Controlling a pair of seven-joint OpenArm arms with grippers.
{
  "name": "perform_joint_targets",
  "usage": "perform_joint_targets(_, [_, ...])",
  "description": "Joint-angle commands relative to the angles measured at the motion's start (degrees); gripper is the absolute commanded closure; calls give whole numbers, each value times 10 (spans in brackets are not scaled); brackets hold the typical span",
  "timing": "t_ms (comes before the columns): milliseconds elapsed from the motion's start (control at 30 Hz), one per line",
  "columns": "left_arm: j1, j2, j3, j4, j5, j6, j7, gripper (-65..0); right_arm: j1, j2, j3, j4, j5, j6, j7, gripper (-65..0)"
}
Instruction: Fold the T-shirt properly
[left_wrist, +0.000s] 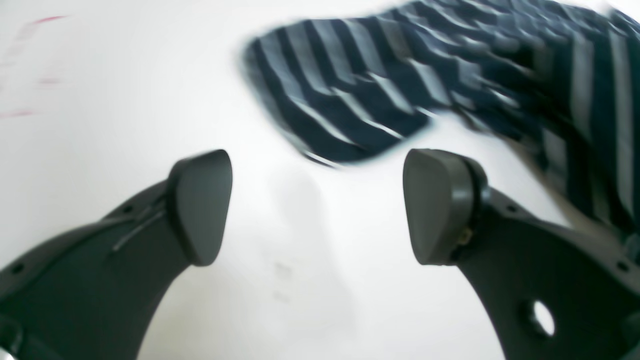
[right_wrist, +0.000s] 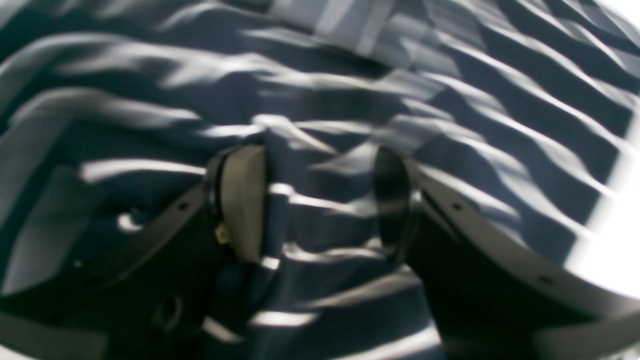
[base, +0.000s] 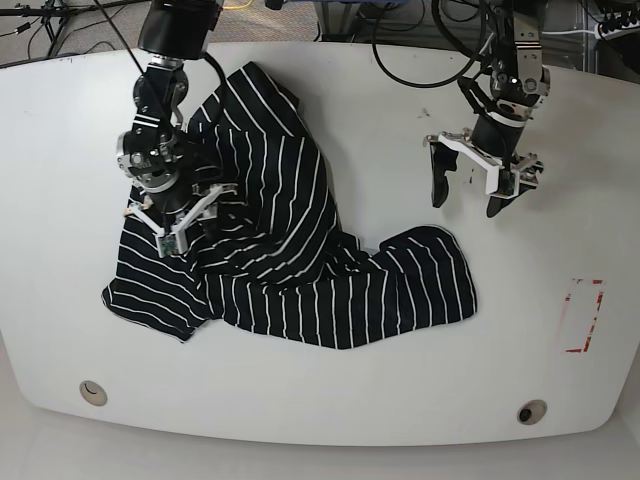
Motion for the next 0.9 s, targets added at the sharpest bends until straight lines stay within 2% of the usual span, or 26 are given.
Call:
perform_joint_targets(0, [3, -1, 5, 19, -5, 0, -17, -499, 23, 14, 11, -27, 14, -1, 34, -319])
perform_joint_targets(67, [16, -5, 14, 18, -6, 2, -22, -497, 25, 35, 33, -37, 44, -6, 56, -312])
perform_joint_targets(333, [23, -8, 29, 20, -8, 3, -27, -498, -9, 23, 20, 81, 111, -21, 47, -306])
perform_joint_targets(467, [8, -13, 15, 23, -7, 0, -41, -502, -41, -8, -22, 171, 81, -7, 13, -312])
perform_joint_targets(600, [-3, -23, 5, 23, -8, -2, -35, -502, -51, -48, -95, 230, 10, 6, -71, -316])
perform_joint_targets(667, [-4, -26, 3, 24, -8, -2, -32, -502, -53, -56, -124, 243, -16, 12, -96, -317])
perform_joint_targets(733, [-3, -18, -2, 25, -6, -5, -28, -505, -45, -50, -147, 236, -26, 26, -105, -314])
perform_joint_targets(867, [-6, -14, 0, 24, -5, -5, -24, -505, -44, -35, -143, 222, -19, 27, -98, -313])
